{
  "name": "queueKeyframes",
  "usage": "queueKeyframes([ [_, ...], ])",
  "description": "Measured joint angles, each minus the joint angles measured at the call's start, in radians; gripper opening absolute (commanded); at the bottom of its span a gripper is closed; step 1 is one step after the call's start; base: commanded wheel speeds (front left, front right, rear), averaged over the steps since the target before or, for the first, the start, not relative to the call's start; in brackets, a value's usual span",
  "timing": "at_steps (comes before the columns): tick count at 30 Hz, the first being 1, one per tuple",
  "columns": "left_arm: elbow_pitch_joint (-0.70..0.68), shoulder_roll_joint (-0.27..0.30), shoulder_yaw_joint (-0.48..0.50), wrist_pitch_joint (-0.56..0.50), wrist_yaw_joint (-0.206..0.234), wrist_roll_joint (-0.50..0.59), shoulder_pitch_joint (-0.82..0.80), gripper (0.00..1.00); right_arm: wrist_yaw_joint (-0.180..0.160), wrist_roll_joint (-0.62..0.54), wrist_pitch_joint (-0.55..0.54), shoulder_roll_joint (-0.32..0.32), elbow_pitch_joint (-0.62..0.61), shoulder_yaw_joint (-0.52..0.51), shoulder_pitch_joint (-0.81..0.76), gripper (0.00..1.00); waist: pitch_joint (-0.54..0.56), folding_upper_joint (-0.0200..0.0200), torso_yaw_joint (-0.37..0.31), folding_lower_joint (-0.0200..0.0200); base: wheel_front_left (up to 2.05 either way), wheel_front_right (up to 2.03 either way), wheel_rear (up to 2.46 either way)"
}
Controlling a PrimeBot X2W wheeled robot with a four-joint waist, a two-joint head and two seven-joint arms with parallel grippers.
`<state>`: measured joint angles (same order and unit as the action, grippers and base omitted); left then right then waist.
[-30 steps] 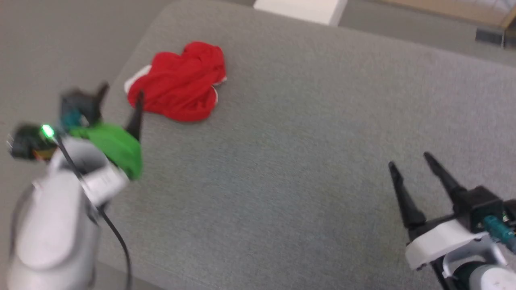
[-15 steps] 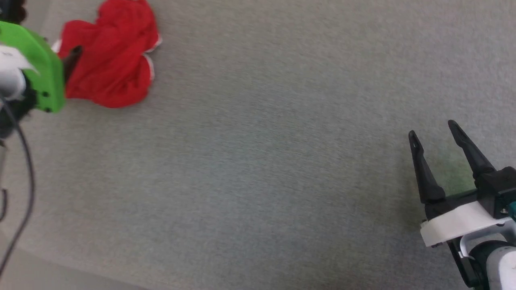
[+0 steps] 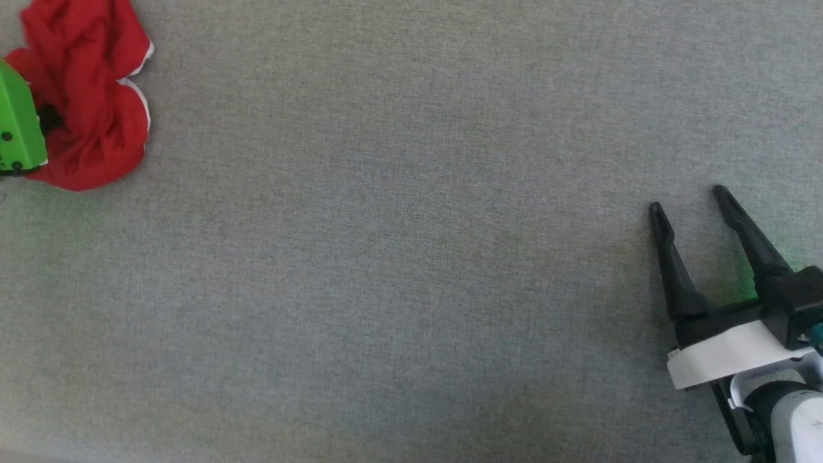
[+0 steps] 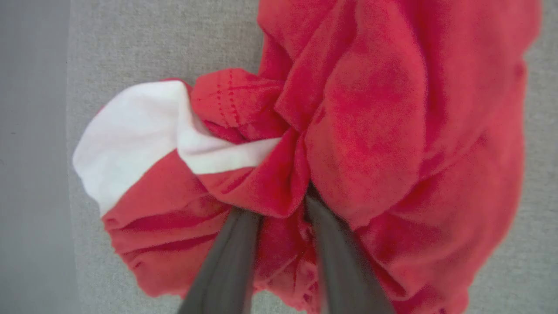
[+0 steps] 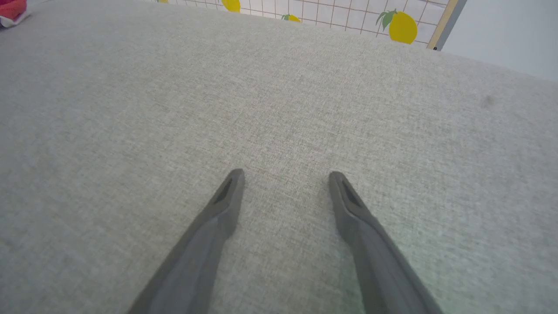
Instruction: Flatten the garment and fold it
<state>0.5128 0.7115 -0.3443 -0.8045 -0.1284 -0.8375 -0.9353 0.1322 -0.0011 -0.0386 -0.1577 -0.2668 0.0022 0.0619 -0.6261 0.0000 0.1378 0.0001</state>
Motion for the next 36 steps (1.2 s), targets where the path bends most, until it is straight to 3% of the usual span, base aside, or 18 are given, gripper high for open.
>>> queueKeyframes([
  [6,0.012,0.007,-0.012,0.083,0.0,0.041,0.002,0.0,0.0,0.0,0.001,0.001,0.032,0.009,0.0,1.0,0.032,0.0,0.0,-0.0001,0.0,0.0,0.0],
  [14,-0.009,0.026,-0.042,0.309,0.0,0.142,-0.042,0.0,0.0,0.013,0.004,0.005,0.108,0.033,0.005,1.0,0.14,0.0,0.008,-0.0001,0.0,0.0,0.0],
  [21,-0.126,0.017,-0.148,0.442,0.0,0.164,-0.094,0.0,0.0,0.037,0.013,0.016,0.164,0.034,0.005,1.0,0.262,0.0,0.006,-0.0002,0.0,0.0,0.0],
  [31,-0.302,-0.071,-0.286,0.459,0.0,0.085,-0.103,0.0,0.0,0.05,0.027,0.049,0.225,0.059,0.013,1.0,0.407,0.0,-0.051,-0.0003,0.0,0.0,0.0],
  [36,-0.354,-0.151,-0.334,0.385,0.001,0.028,-0.1,0.0,0.0,0.049,0.04,0.058,0.241,0.052,0.03,1.0,0.437,0.0,-0.118,-0.0002,0.0,0.0,0.0],
])
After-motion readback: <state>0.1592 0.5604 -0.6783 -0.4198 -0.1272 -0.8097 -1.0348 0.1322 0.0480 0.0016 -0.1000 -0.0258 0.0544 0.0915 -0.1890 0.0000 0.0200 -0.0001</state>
